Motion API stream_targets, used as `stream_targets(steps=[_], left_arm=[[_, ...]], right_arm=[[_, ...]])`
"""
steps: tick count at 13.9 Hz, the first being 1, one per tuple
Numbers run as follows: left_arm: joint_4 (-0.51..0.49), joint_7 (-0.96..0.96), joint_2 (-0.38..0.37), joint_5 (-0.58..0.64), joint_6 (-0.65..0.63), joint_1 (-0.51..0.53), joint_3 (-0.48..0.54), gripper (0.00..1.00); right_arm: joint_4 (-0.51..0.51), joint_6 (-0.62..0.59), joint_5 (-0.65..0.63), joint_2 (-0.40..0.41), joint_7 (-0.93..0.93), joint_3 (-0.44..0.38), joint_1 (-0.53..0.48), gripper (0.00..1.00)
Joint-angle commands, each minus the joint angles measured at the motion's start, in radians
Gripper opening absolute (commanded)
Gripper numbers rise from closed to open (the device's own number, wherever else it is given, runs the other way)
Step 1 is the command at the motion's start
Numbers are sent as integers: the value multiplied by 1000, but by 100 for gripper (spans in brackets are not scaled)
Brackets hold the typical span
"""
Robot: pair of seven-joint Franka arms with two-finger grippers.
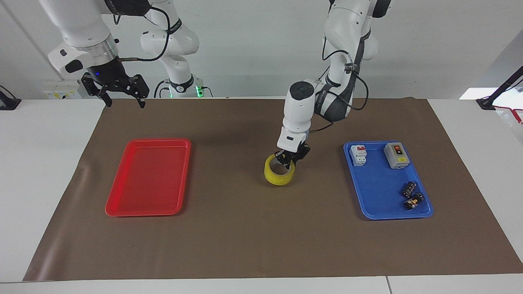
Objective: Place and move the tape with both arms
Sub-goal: 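Lift the yellow tape and set it on the table center, then withdraw the left gripper while the right gripper reaches the tape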
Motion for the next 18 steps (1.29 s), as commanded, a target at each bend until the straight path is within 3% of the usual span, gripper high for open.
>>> stream_targets(steps=[1, 3, 4, 5, 10, 14, 16, 18], left_arm=[[15, -43, 32, 54, 29, -10, 16, 0], [11, -56, 36, 54, 33, -10, 14, 0], [14, -60, 35, 54, 36, -9, 14, 72], [14, -51, 23, 54, 30, -7, 14, 100], [-21, -18, -144, 52, -57, 51, 13, 100], [-35, 257, -250, 39, -199, 152, 14, 100], [-30, 407, -302, -41, -272, 230, 14, 100], [-25, 550, -352, -127, -382, 304, 19, 100]], right_arm=[[5, -1, 4, 4, -13, 7, -15, 100], [5, 0, 5, 4, -13, 7, -16, 100], [5, -1, 7, 4, -13, 7, -16, 100], [5, -1, 8, 5, -13, 7, -16, 100], [7, 0, 10, 5, -11, 7, -9, 100], [-19, 13, 14, 2, -5, 29, 77, 100], [-54, 77, 27, 10, -5, 30, 140, 100], [-64, 138, 45, 66, 13, 29, 227, 100]])
